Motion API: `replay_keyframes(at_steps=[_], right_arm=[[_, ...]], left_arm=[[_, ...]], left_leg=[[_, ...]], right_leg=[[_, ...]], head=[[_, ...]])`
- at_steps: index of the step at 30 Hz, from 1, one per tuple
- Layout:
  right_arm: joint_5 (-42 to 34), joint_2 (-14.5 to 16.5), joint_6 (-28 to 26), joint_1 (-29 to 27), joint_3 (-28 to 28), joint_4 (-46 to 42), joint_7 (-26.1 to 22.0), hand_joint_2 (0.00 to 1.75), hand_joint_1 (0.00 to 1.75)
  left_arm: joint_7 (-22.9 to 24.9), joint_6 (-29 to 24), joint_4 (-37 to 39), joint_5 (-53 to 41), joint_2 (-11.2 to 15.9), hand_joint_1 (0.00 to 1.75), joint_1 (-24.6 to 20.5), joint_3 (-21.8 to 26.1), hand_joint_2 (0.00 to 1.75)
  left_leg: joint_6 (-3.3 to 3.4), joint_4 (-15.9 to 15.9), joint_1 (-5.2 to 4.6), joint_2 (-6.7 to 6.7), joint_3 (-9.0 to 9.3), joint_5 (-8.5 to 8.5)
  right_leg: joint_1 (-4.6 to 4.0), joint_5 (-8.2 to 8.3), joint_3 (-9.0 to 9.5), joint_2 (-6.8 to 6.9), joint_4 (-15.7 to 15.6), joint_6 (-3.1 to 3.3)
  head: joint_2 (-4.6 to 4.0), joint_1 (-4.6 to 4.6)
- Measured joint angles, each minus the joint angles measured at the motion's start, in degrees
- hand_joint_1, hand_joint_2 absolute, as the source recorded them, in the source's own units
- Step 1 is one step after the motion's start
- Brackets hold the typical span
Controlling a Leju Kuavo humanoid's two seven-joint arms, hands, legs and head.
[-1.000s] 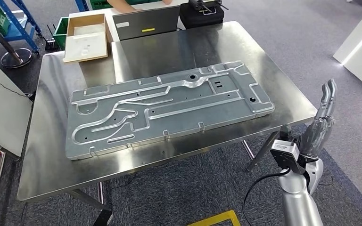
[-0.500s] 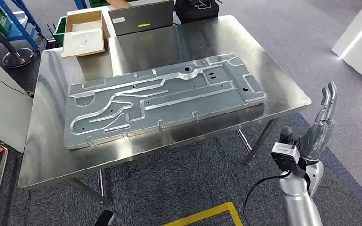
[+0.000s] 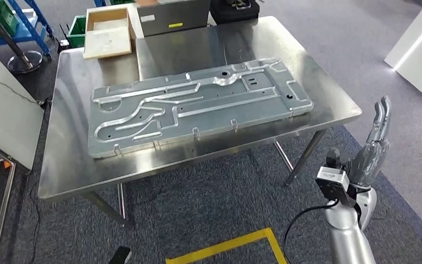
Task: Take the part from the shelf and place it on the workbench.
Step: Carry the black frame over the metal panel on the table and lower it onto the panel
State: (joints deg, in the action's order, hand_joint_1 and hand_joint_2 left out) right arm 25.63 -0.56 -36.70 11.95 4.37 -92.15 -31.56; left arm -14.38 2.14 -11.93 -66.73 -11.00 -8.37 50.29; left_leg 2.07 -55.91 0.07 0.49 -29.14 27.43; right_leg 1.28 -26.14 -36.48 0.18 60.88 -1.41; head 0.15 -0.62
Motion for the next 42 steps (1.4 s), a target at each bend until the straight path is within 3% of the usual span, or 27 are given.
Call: replay_keyframes(at_steps=[3,4,5,6,7,9,11,14,16,18,19,20,21,23,25,27,29,30,32,34,35,36,37,39,40,42], right_arm=[[-0.1,0.0,0.0,-0.1,0.1,0.0,0.0,0.00,0.00],[-0.1,0.0,0.0,-0.2,0.1,0.0,0.0,0.00,0.00],[-0.2,0.0,0.0,-0.3,0.1,0.0,0.0,0.00,0.00],[-0.2,0.0,0.0,-0.4,0.1,0.0,0.0,0.00,0.00],[-0.2,0.0,0.0,-0.4,0.1,0.0,0.0,0.00,0.00],[-0.2,0.0,0.0,-0.4,0.2,0.0,-0.1,0.00,0.00],[-0.2,0.0,0.0,-0.4,0.2,0.0,-0.1,0.00,0.00],[-0.2,0.0,0.0,-0.5,0.2,0.0,-0.2,0.00,0.00],[-0.2,0.0,0.0,-0.5,0.2,0.0,-0.2,0.00,0.00],[-0.2,0.0,0.0,-0.5,0.2,0.0,-0.2,0.00,0.00],[-0.2,0.0,0.0,-0.5,0.2,0.0,-0.2,0.00,0.00],[-0.2,0.0,0.0,-0.6,0.2,0.0,-0.2,0.00,0.00],[-0.2,0.0,0.0,-0.6,0.2,0.0,-0.2,0.00,0.00],[-0.2,0.0,0.0,-0.7,0.2,0.0,-0.2,0.00,0.00],[-0.2,0.0,0.0,-0.6,0.2,0.0,-0.2,0.00,0.00],[-0.2,0.0,0.0,-0.6,0.2,0.0,-0.2,0.00,0.00],[-0.2,0.0,0.0,-0.6,0.2,0.0,-0.2,0.00,0.00],[-0.2,0.0,0.0,-0.6,0.2,-0.1,-0.2,0.00,0.00],[-0.2,0.0,0.0,-0.6,0.3,-0.1,-0.3,0.00,0.00],[-0.2,0.0,0.0,-0.8,0.3,-0.1,-0.3,0.00,0.00],[-0.2,0.0,0.0,-0.9,0.4,-0.1,-0.3,0.00,0.00],[-0.3,0.0,0.0,-1.0,0.4,0.0,-0.3,0.00,0.00],[-0.3,0.0,0.0,-1.0,0.4,0.0,-0.4,0.00,0.00],[-0.4,0.0,0.1,-1.0,0.4,0.0,-0.4,0.00,0.00],[-0.4,0.0,0.2,-1.0,0.4,0.0,-0.5,0.00,0.00],[-0.4,0.0,0.3,-1.0,0.5,0.0,-0.6,0.00,0.00]], left_arm=[[0.0,0.0,0.0,0.0,0.0,0.00,0.0,0.0,0.00],[0.0,0.0,0.0,0.0,0.0,0.00,0.0,0.0,0.00],[0.0,0.0,0.0,0.0,0.0,0.00,0.1,0.0,0.00],[0.0,0.0,0.0,0.0,0.0,0.00,0.1,0.0,0.00],[0.0,0.0,0.0,0.0,0.0,0.00,0.1,0.0,0.00],[0.0,0.0,0.0,0.0,-0.1,0.00,0.1,0.0,0.00],[0.0,0.0,0.0,0.0,-0.1,0.00,0.0,0.0,0.00],[0.0,0.0,0.0,0.0,-0.1,0.00,0.1,0.0,0.00],[0.0,0.0,0.0,0.0,-0.1,0.00,0.1,0.0,0.00],[0.0,0.0,0.0,0.0,-0.1,0.00,0.1,0.0,0.00],[0.0,0.0,0.0,0.0,-0.1,0.00,0.1,0.0,0.00],[0.0,0.0,0.0,0.0,-0.1,0.00,0.1,0.0,0.00],[0.0,0.0,0.0,0.0,-0.1,0.00,0.1,0.0,0.00],[0.0,0.0,0.0,0.0,-0.1,0.00,0.1,0.0,0.00],[0.0,0.0,0.0,0.0,0.0,0.00,0.0,0.0,0.00],[0.0,0.0,0.0,0.0,0.0,0.00,-0.1,0.0,0.00],[0.0,0.0,0.0,0.0,0.0,0.00,0.0,0.0,0.00],[0.0,0.0,0.0,0.0,0.0,0.00,0.0,0.0,0.00],[-0.1,0.0,0.0,0.0,0.0,0.00,-0.1,0.0,0.00],[-0.1,0.0,0.0,0.0,0.0,0.00,0.0,0.0,0.00],[-0.1,0.0,0.0,0.0,0.0,0.00,0.0,0.0,0.00],[-0.1,0.0,0.0,0.0,0.0,0.00,0.0,0.0,0.00],[-0.1,0.0,0.0,0.0,-0.1,0.00,0.1,0.0,0.00],[-0.1,0.0,0.0,0.0,-0.1,0.00,0.0,0.0,0.00],[-0.1,0.0,0.0,0.0,-0.1,0.00,0.0,0.0,0.00],[-0.1,0.0,0.0,0.0,-0.1,0.00,0.0,0.0,0.00]], left_leg=[[0.68,0.2,-0.07,0.20,-1.85,-1.57],[0.66,0.1,-0.14,0.22,-2.54,-2.00],[0.61,-0.1,-0.19,0.23,-3.22,-2.38],[0.53,-0.4,-0.21,0.23,-3.86,-2.68],[0.40,-0.8,-0.22,0.22,-4.46,-2.92],[0.07,-1.6,-0.28,0.18,-5.44,-3.24],[-0.47,-2.2,-0.42,0.14,-6.02,-3.62],[-1.48,-2.5,-0.47,0.02,-6.59,-3.95],[-2.25,-5.4,-0.33,-0.13,-7.98,-0.77],[-2.90,-12.3,-0.05,-0.16,-10.25,4.54],[-3.09,-15.8,0.06,-0.16,-11.13,6.28],[-3.17,-17.9,0.11,-0.16,-11.31,6.75],[-3.11,-18.2,0.13,-0.17,-10.51,6.10],[-2.50,-12.3,0.03,-0.21,-5.71,3.09],[-1.54,-4.0,-0.27,-0.26,-0.23,1.90],[-0.93,-0.5,-0.63,-0.29,1.59,2.07],[-0.36,0.2,-0.66,-0.18,1.31,1.13],[0.05,0.6,-0.53,-0.06,1.17,0.50],[0.75,1.2,-0.23,0.18,0.43,-0.88],[0.95,0.9,-0.32,0.23,-1.12,-1.82],[0.88,0.6,-0.35,0.25,-1.96,-2.22],[0.81,0.3,-0.36,0.27,-2.80,-2.56],[0.69,-0.2,-0.34,0.27,-3.62,-2.83],[0.39,-1.3,-0.28,0.26,-5.06,-3.18],[0.17,-1.9,-0.33,0.23,-5.66,-3.32],[-0.37,-2.6,-0.49,0.17,-6.43,-3.64]], right_leg=[[0.01,-7.25,-3.30,-0.11,9.3,-0.24],[0.00,-8.63,-4.09,-0.11,12.6,-0.34],[0.01,-8.84,-4.15,-0.10,14.3,-0.40],[0.01,-7.82,-2.98,-0.09,13.7,-0.39],[0.02,-6.21,-0.70,-0.08,10.9,-0.32],[-0.13,-4.13,4.72,-0.08,2.7,0.07],[-0.43,-4.00,6.95,-0.14,-1.4,0.67],[-0.40,-3.26,6.30,-0.15,-1.9,1.91],[-0.15,-2.23,5.40,-0.05,-2.1,2.83],[-0.17,-1.23,4.12,0.00,-2.1,3.22],[-0.22,-0.74,3.43,0.00,-2.1,3.25],[-0.27,-0.28,2.75,0.00,-2.0,3.22],[-0.33,0.15,2.11,-0.01,-1.9,3.17],[-0.47,0.91,1.16,-0.05,-1.8,3.02],[-0.63,1.60,0.68,-0.06,-1.8,2.61],[-0.51,2.34,0.48,0.01,-1.9,1.90],[-0.32,2.86,0.40,0.04,-2.1,1.12],[-0.33,2.16,0.11,0.01,-1.6,0.83],[-0.39,-1.87,-1.38,-0.10,2.4,0.48],[-0.38,-6.71,-3.53,-0.17,9.5,0.17],[-0.36,-7.78,-4.05,-0.17,12.3,0.01],[-0.31,-7.59,-3.71,-0.16,13.3,-0.10],[-0.24,-6.41,-2.31,-0.14,12.3,-0.18],[-0.05,-4.15,2.58,-0.10,5.5,-0.20],[-0.14,-3.71,4.67,-0.12,2.2,0.03],[-0.38,-4.20,6.27,-0.21,-1.0,0.75]], head=[[0.00,0.00],[0.00,0.01],[0.00,0.00],[0.00,0.01],[0.00,0.01],[0.00,0.00],[0.00,-0.01],[0.00,-0.01],[0.00,-0.01],[0.00,-0.01],[0.00,-0.01],[0.00,-0.01],[0.00,-0.02],[0.00,-0.02],[0.00,-0.01],[0.00,-0.01],[0.00,0.00],[0.00,0.01],[0.00,0.01],[0.00,0.01],[0.00,0.01],[0.00,0.01],[0.00,0.01],[0.00,0.01],[0.00,-0.01],[0.00,-0.01]])
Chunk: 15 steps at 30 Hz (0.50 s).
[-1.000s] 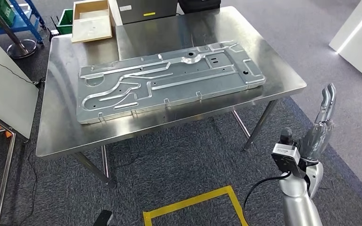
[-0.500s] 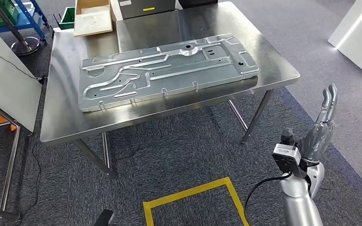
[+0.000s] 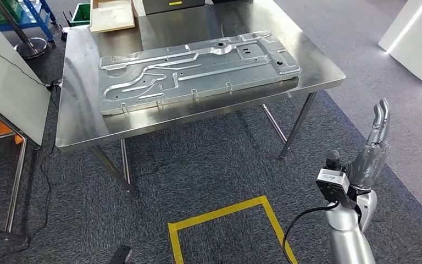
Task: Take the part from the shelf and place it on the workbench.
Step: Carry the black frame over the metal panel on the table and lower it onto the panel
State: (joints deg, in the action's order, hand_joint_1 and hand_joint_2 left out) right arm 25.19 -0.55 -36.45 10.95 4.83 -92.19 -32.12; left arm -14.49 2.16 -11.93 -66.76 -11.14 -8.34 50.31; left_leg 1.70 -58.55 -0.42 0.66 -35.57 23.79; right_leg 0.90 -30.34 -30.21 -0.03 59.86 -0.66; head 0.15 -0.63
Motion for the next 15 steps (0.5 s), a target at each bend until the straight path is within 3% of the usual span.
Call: replay_keyframes(at_steps=[3,5,7,8,9,10,11,13,15], right_arm=[[-0.1,0.0,0.4,0.0,0.1,0.0,-0.3,0.00,0.00],[-0.1,0.0,0.6,0.1,0.1,0.0,-0.4,0.00,0.00],[-0.2,0.0,0.7,0.1,0.1,0.0,-0.5,0.00,0.00],[-0.2,0.0,0.7,0.1,0.1,0.0,-0.5,0.00,0.00],[-0.2,0.0,0.7,0.1,0.1,0.0,-0.5,0.00,0.00],[-0.2,0.0,0.7,0.1,0.1,0.1,-0.5,0.00,0.00],[-0.2,0.0,0.7,0.1,0.1,0.1,-0.5,0.00,0.00],[-0.2,0.0,0.7,0.1,0.1,0.1,-0.6,0.00,0.00],[-0.3,0.1,0.7,0.1,0.1,0.1,-0.6,0.00,0.00]], left_arm=[[-0.1,0.0,0.0,-0.2,0.0,0.00,0.1,0.0,0.00],[-0.1,0.0,0.0,-0.3,0.0,0.00,0.1,0.0,0.00],[-0.1,0.1,0.0,-0.4,0.0,0.00,0.1,0.0,0.00],[-0.1,0.1,0.0,-0.4,0.0,0.00,0.1,0.0,0.00],[-0.1,0.1,0.0,-0.4,0.0,0.00,0.2,0.0,0.00],[-0.1,0.2,0.0,-0.4,0.0,0.00,0.2,0.0,0.00],[-0.1,0.2,0.0,-0.4,0.0,0.00,0.2,0.0,0.00],[-0.1,0.2,0.0,-0.5,0.1,0.00,0.1,0.0,0.00],[-0.1,0.2,0.0,-0.5,0.2,0.00,0.0,0.0,0.00]], left_leg=[[-1.10,-0.7,0.06,-0.11,-0.76,0.20],[-1.92,-4.3,0.30,-0.20,-2.34,3.73],[-2.50,-11.4,0.53,-0.22,-4.68,8.61],[-2.64,-14.5,0.62,-0.22,-5.44,10.01],[-2.68,-16.0,0.66,-0.22,-5.44,10.32],[-2.61,-15.6,0.67,-0.23,-4.41,9.61],[-2.38,-12.8,0.64,-0.24,-2.24,8.17],[-1.38,-4.2,0.37,-0.37,3.50,5.82],[-0.58,1.1,-0.08,-0.47,6.59,5.24]], right_leg=[[0.02,0.92,-0.77,0.00,-0.2,1.48],[0.16,1.90,-1.68,0.10,-0.4,2.34],[0.10,2.79,-2.87,0.12,-0.3,2.65],[0.06,3.20,-3.48,0.12,-0.3,2.65],[0.02,3.57,-4.05,0.12,-0.2,2.63],[-0.02,3.89,-4.52,0.10,-0.1,2.58],[-0.09,4.16,-4.87,0.08,-0.1,2.51],[-0.18,4.61,-5.23,0.07,0.0,2.26],[-0.01,5.12,-5.37,0.14,-0.2,1.63]], head=[[0.00,0.00],[0.00,0.01],[0.00,0.01],[0.00,0.00],[0.00,0.00],[0.00,0.00],[0.00,-0.01],[0.00,0.00],[0.00,0.00]])
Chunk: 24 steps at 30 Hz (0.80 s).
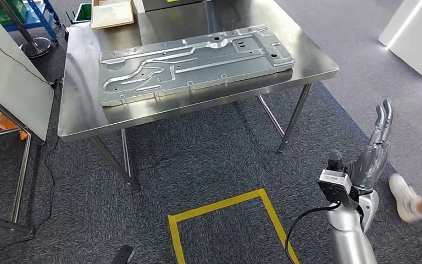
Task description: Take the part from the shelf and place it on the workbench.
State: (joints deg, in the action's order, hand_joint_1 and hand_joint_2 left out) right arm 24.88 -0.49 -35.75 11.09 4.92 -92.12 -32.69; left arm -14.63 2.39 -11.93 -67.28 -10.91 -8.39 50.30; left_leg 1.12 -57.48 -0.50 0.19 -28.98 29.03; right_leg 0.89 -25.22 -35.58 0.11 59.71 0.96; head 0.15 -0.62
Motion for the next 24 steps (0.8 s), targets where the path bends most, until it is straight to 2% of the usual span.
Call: replay_keyframes(at_steps=[2,3,4,5,7,8,9,10,11,13,14,15,18,19,21,23,24], right_arm=[[-0.1,0.1,0.0,0.0,0.0,0.0,0.0,0.00,0.00],[-0.1,0.2,0.0,0.0,0.0,0.0,-0.1,0.00,0.00],[-0.1,0.2,0.0,0.0,0.0,0.0,-0.2,0.00,0.00],[-0.1,0.2,0.0,0.0,0.1,0.0,-0.2,0.00,0.00],[-0.2,0.2,0.0,-0.1,0.3,0.0,-0.3,0.00,0.00],[-0.2,0.2,0.0,-0.2,0.3,0.0,-0.4,0.00,0.00],[-0.3,0.2,0.0,-0.4,0.3,0.0,-0.4,0.00,0.00],[-0.3,0.2,0.0,-0.4,0.4,0.0,-0.4,0.00,0.00],[-0.3,0.2,0.0,-0.5,0.4,0.0,-0.4,0.00,0.00],[-0.3,0.2,0.0,-0.4,0.4,0.0,-0.4,0.00,0.00],[-0.3,0.2,0.0,-0.4,0.4,0.0,-0.4,0.00,0.00],[-0.3,0.2,0.0,-0.4,0.5,0.0,-0.4,0.00,0.00],[-0.4,0.3,0.0,-0.4,0.5,-0.1,-0.4,0.00,0.00],[-0.4,0.3,0.0,-0.4,0.5,-0.1,-0.4,0.00,0.00],[-0.4,0.3,0.0,-0.4,0.5,-0.1,-0.5,0.00,0.00],[-0.4,0.3,0.1,-0.4,0.5,-0.1,-0.5,0.00,0.00],[-0.4,0.3,0.1,-0.4,0.5,-0.1,-0.5,0.00,0.00]], left_arm=[[0.0,0.0,0.0,-0.1,0.0,0.00,0.0,0.0,0.00],[-0.1,0.0,0.0,-0.1,0.0,0.00,0.0,0.0,0.00],[-0.1,0.1,0.0,-0.1,0.0,0.00,0.0,0.0,0.00],[-0.2,0.1,0.0,-0.1,0.0,0.00,-0.1,0.0,0.00],[-0.2,0.1,0.0,-0.1,0.0,0.00,-0.1,0.0,0.00],[-0.2,0.1,0.0,-0.1,0.0,0.00,0.0,0.0,0.00],[-0.2,0.1,0.0,-0.1,0.0,0.00,0.1,0.0,0.00],[-0.2,0.1,0.0,-0.1,0.0,0.00,0.1,0.0,0.00],[-0.2,0.1,0.0,-0.1,-0.1,0.00,0.1,0.0,0.00],[-0.2,0.1,0.0,-0.1,-0.1,0.00,0.1,0.0,0.00],[-0.2,0.1,0.0,-0.1,-0.1,0.00,0.1,0.0,0.00],[-0.2,0.1,0.0,-0.1,-0.1,0.00,0.1,0.0,0.00],[-0.2,0.1,0.0,-0.1,-0.1,0.00,0.1,0.0,0.00],[-0.2,0.1,0.0,-0.1,-0.1,0.00,0.1,0.0,0.00],[-0.2,0.1,0.0,-0.1,-0.1,0.00,0.1,0.0,0.00],[-0.2,0.1,0.0,0.0,-0.1,0.00,0.1,0.0,0.00],[-0.2,0.1,0.0,0.0,-0.1,0.00,0.2,0.0,0.00]], left_leg=[[0.43,1.0,-0.23,0.02,0.05,-0.40],[0.72,1.7,-0.12,0.15,0.14,-0.91],[1.12,2.4,0.08,0.27,0.21,-1.55],[1.41,3.0,0.31,0.39,0.21,-2.20],[1.66,3.2,0.48,0.50,-0.38,-2.92],[1.57,3.0,0.48,0.50,-0.82,-3.06],[1.52,2.6,0.50,0.51,-1.26,-3.16],[1.44,2.3,0.53,0.52,-1.64,-3.20],[1.31,1.8,0.60,0.51,-1.98,-3.17],[0.81,0.6,0.62,0.48,-2.66,-2.84],[0.49,0.0,0.55,0.44,-3.04,-2.68],[0.19,-0.4,0.45,0.41,-3.37,-2.59],[-0.57,-0.8,0.49,0.36,-3.91,-2.59],[-0.87,-1.6,0.57,0.34,-4.33,-1.86],[-1.46,-6.7,0.74,0.29,-6.54,1.50],[-1.79,-14.5,0.84,0.28,-9.84,5.31],[-1.78,-17.1,0.87,0.28,-10.86,6.11]], right_leg=[[0.15,0.58,0.00,0.01,-0.4,-0.85],[0.14,0.52,-0.07,-0.02,-0.3,-1.16],[0.07,-0.23,-0.43,-0.08,0.5,-1.39],[-0.01,-1.71,-1.23,-0.12,2.4,-1.58],[0.08,-6.00,-4.03,-0.16,9.2,-1.88],[0.15,-7.60,-5.34,-0.16,12.7,-2.07],[0.26,-8.16,-5.86,-0.14,14.6,-2.27],[0.39,-7.69,-5.37,-0.12,14.4,-2.43],[0.54,-6.24,-3.68,-0.09,12.0,-2.57],[0.68,-3.54,0.72,-0.07,4.4,-2.62],[0.68,-2.85,2.08,-0.12,1.7,-2.36],[0.59,-2.77,2.52,-0.20,0.5,-2.01],[0.47,-2.42,2.00,-0.32,0.5,-0.77],[0.53,-2.21,1.88,-0.30,0.4,-0.39],[0.65,-1.82,1.55,-0.20,0.2,0.23],[0.53,-1.58,1.09,-0.14,0.3,0.51],[0.43,-1.48,0.91,-0.14,0.3,0.57]], head=[[0.00,-0.01],[0.00,0.00],[0.00,0.00],[0.00,0.01],[0.00,0.01],[0.00,0.01],[0.00,0.01],[0.00,0.01],[0.00,0.01],[0.00,0.01],[0.00,0.01],[0.00,0.00],[0.00,0.00],[0.00,0.00],[0.00,-0.01],[0.00,-0.01],[0.00,-0.01]])
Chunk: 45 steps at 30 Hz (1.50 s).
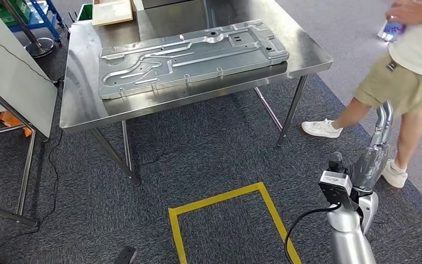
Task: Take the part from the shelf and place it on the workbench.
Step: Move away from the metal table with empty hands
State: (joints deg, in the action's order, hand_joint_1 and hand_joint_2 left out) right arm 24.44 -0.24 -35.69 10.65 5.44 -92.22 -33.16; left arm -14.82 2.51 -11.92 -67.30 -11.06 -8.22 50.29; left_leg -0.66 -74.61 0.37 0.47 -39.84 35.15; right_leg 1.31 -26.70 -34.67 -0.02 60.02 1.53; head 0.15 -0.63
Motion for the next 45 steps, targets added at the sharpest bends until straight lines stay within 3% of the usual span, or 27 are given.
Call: replay_keyframes(at_steps=[1,2,4,6,8,10,12,14,15,16,17,19,21,25,27,29,31,32,33,34,36,40,42,45], right_arm=[[0.0,0.0,0.0,0.0,0.0,0.0,0.0,0.00,0.00],[0.0,0.0,0.0,0.0,0.0,0.0,0.0,0.00,0.00],[-0.1,0.0,0.0,0.0,0.0,0.0,0.0,0.00,0.00],[-0.1,0.0,0.0,0.1,0.0,-0.1,0.0,0.00,0.00],[-0.1,0.0,0.0,0.2,0.0,-0.1,0.0,0.00,0.00],[-0.2,0.1,0.0,0.1,0.1,-0.1,-0.1,0.00,0.00],[-0.2,0.1,0.1,0.2,0.2,-0.2,-0.1,0.00,0.00],[-0.2,0.1,0.2,0.0,0.3,-0.2,-0.1,0.00,0.00],[-0.2,0.1,0.2,-0.1,0.3,-0.2,-0.1,0.00,0.00],[-0.2,0.1,0.3,-0.3,0.3,-0.1,-0.1,0.00,0.00],[-0.2,0.1,0.3,-0.4,0.3,-0.1,-0.1,0.00,0.00],[-0.2,0.1,0.5,-0.4,0.3,-0.1,-0.1,0.00,0.00],[-0.2,0.1,0.6,-0.4,0.3,-0.1,-0.1,0.00,0.00],[-0.5,0.3,1.5,-0.4,0.3,-0.1,-0.1,0.00,0.00],[-1.0,0.5,2.6,-0.3,0.3,0.0,0.1,0.00,0.00],[-1.5,0.8,3.6,-0.2,0.3,0.3,0.3,0.00,0.00],[-1.8,1.1,4.1,-0.2,0.3,0.7,0.5,0.00,0.00],[-2.0,1.2,4.3,-0.2,0.3,0.8,0.5,0.00,0.00],[-2.2,1.3,4.6,-0.1,0.3,1.0,0.6,0.00,0.00],[-2.5,1.4,5.0,-0.1,0.2,1.1,0.6,0.00,0.00],[-3.3,1.7,5.8,0.0,0.1,1.2,0.7,0.00,0.00],[-4.5,1.9,7.1,0.1,0.0,1.8,0.9,0.00,0.00],[-4.6,2.0,7.2,0.1,-0.1,1.9,0.9,0.00,0.00],[-4.7,2.0,7.2,-0.1,-0.1,2.3,1.0,0.00,0.00]], left_arm=[[0.0,0.0,0.0,0.0,0.0,0.00,0.0,0.0,0.00],[0.0,0.0,0.0,0.0,0.0,0.00,0.0,0.0,0.00],[0.0,0.0,0.0,0.0,0.0,0.00,-0.1,0.0,0.00],[0.0,0.0,0.0,0.0,0.1,0.00,-0.2,0.0,0.00],[0.0,0.0,0.0,0.1,0.2,0.00,-0.2,0.0,0.00],[0.0,0.0,0.0,0.1,0.1,0.00,-0.2,0.0,0.00],[0.0,0.0,0.0,0.2,0.0,0.00,-0.3,0.0,0.00],[0.0,0.0,0.0,0.2,0.0,0.00,-0.3,0.0,0.00],[0.0,0.0,0.0,0.2,0.0,0.00,-0.2,0.0,0.00],[0.0,0.0,0.0,0.2,0.0,0.00,-0.2,0.0,0.00],[0.0,0.0,0.0,0.2,0.0,0.00,-0.2,0.0,0.00],[0.0,0.0,0.0,0.3,-0.1,0.00,-0.2,0.0,0.00],[0.0,0.0,0.0,0.3,-0.1,0.00,-0.2,0.0,0.00],[-0.1,-0.1,0.0,0.4,-0.1,0.00,-0.2,0.0,0.00],[-0.1,-0.1,0.0,0.5,-0.1,0.00,-0.2,0.0,0.00],[-0.1,-0.1,0.0,0.6,-0.2,0.00,-0.2,0.0,0.00],[-0.1,-0.1,0.0,0.6,-0.2,0.00,-0.1,0.0,0.00],[-0.1,0.0,0.0,0.6,-0.2,0.00,-0.1,0.0,0.00],[-0.1,0.0,0.0,0.6,-0.2,0.00,-0.1,0.0,0.00],[-0.1,0.0,0.0,0.6,-0.1,0.00,-0.1,0.0,0.00],[-0.2,-0.1,0.0,0.7,0.0,0.00,-0.3,0.0,0.00],[-0.3,-0.1,0.0,0.7,0.1,0.00,-0.2,0.0,0.00],[-0.4,-0.1,0.0,0.7,0.0,0.00,-0.2,0.0,0.00],[-0.5,-0.1,0.0,0.7,0.0,0.00,-0.2,0.0,0.00]], left_leg=[[0.14,-0.6,-0.01,0.00,-0.05,-0.32],[0.45,1.3,-0.07,-0.02,1.09,-1.75],[1.61,9.4,-0.38,-0.13,5.41,-5.57],[2.66,15.4,-0.79,-0.23,8.44,-7.33],[3.03,16.8,-1.08,-0.25,8.87,-7.43],[3.22,18.1,-0.76,-0.16,9.15,-8.25],[3.45,19.3,-0.38,0.04,9.36,-9.19],[3.58,19.3,-0.47,0.16,8.99,-9.46],[3.55,19.1,-0.49,0.18,8.77,-9.49],[3.52,18.8,-0.48,0.19,8.54,-9.47],[3.43,18.4,-0.44,0.18,8.31,-9.41],[3.03,17.4,-0.34,0.15,7.76,-9.06],[2.42,16.2,-0.50,0.09,7.07,-8.65],[1.24,15.6,-0.58,0.02,6.35,-8.34],[0.62,12.2,-0.38,-0.05,4.90,-5.75],[0.09,5.1,-0.14,-0.08,2.00,-1.67],[-0.03,0.3,-0.02,-0.08,0.32,-0.01],[0.11,1.0,-0.02,-0.08,0.96,-0.80],[0.44,4.0,-0.10,-0.10,2.71,-2.50],[0.95,8.2,-0.24,-0.14,5.04,-4.37],[1.86,15.2,-0.62,-0.17,8.67,-6.47],[2.64,18.0,-0.84,-0.15,9.47,-7.43],[3.22,19.2,-0.50,0.03,9.75,-8.49],[3.54,19.3,-0.46,0.14,9.32,-8.91]], right_leg=[[-0.10,0.07,-0.12,-0.01,0.0,0.01],[-0.22,0.12,-0.15,-0.04,0.1,0.01],[-0.43,0.20,-0.05,-0.10,0.1,-0.09],[-0.48,0.47,-0.17,-0.10,0.0,-0.51],[-0.33,0.92,-0.43,-0.05,-0.2,-1.22],[-0.37,0.71,-0.62,-0.01,0.0,-1.85],[-0.51,-1.83,-2.03,-0.04,3.4,-2.20],[-0.44,-5.59,-4.98,-0.06,10.4,-2.45],[-0.36,-6.61,-6.16,-0.04,13.3,-2.63],[-0.26,-6.50,-6.45,-0.02,14.2,-2.79],[-0.13,-5.32,-5.64,0.00,13.0,-2.92],[0.16,-2.18,-1.93,0.09,6.2,-3.05],[0.12,-0.83,0.30,0.03,1.4,-2.62],[-0.01,-0.30,-0.01,-0.12,0.6,-1.02],[0.19,0.18,-0.21,-0.02,0.2,-0.29],[0.10,0.49,-0.64,0.05,0.2,0.02],[-0.03,0.73,-1.06,0.07,0.2,0.02],[-0.09,0.82,-1.17,0.07,0.3,-0.02],[-0.17,0.91,-1.21,0.05,0.3,-0.09],[-0.19,0.99,-1.20,0.04,0.3,-0.16],[-0.31,1.22,-1.26,0.06,0.2,-0.52],[-0.04,1.86,-1.34,0.14,-0.3,-1.94],[-0.05,-0.08,-2.24,0.09,1.8,-2.39],[0.00,-5.72,-6.12,0.03,11.6,-2.76]], head=[[0.00,0.00],[0.00,0.00],[0.00,0.01],[0.00,0.01],[0.00,0.01],[0.00,0.01],[0.00,0.02],[0.00,0.02],[0.00,0.02],[0.00,0.02],[0.00,0.02],[0.00,0.02],[0.00,0.02],[0.00,0.01],[0.00,0.00],[0.00,0.01],[0.00,0.01],[0.00,0.00],[0.00,0.00],[0.00,0.01],[0.00,0.01],[0.00,0.01],[0.00,0.02],[0.00,0.02]])
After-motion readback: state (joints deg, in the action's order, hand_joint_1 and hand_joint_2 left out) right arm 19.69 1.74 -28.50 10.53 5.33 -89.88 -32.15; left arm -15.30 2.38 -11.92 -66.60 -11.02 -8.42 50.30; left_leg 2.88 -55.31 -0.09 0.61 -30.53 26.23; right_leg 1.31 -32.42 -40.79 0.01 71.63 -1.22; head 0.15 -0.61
